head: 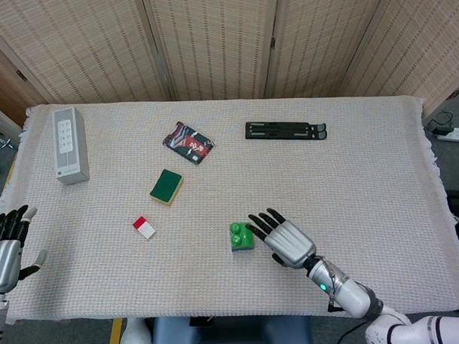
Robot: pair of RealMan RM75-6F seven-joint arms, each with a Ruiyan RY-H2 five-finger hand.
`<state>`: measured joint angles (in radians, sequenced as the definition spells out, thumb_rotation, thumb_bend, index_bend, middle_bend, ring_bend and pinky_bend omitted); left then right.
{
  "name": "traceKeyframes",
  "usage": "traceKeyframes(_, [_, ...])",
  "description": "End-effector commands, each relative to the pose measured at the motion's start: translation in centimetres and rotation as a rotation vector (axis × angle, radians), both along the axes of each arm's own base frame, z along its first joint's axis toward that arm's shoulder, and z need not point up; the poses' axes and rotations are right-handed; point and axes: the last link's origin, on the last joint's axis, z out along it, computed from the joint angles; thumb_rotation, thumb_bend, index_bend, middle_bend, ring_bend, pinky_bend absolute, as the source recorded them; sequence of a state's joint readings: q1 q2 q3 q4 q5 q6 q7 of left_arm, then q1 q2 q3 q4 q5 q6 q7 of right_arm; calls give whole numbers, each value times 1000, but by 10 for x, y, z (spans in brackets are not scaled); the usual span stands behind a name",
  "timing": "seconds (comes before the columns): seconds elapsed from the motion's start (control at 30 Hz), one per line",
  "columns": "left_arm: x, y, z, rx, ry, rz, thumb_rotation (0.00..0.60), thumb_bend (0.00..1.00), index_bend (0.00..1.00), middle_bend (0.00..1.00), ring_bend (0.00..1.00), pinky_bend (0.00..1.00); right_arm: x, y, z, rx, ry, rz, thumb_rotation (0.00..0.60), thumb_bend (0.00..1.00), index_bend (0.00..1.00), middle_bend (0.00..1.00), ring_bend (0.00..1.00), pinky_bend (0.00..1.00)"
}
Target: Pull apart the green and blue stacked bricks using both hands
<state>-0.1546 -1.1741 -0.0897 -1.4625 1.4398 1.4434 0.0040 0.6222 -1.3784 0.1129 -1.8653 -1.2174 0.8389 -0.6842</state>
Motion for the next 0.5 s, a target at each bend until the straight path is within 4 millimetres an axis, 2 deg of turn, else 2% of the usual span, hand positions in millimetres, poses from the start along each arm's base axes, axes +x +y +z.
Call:
traceKeyframes(0.03, [-2, -2, 6, 14, -19, 0, 600, 376, 80, 79, 0, 0, 26, -3, -21, 14, -21, 15, 600, 428, 0, 0, 55, 0])
traceKeyframes(0.23, [-4, -2, 11, 17, -37, 7, 600, 377, 81, 80, 0, 0, 36, -7, -29, 4, -42, 4, 600, 428, 0, 0, 54, 0])
traceKeyframes(0.5, [-6, -2, 13, 17, -49, 16, 600, 376, 89, 81, 0, 0, 43, -26, -40, 19, -38, -55, 600, 428, 0, 0, 59, 0])
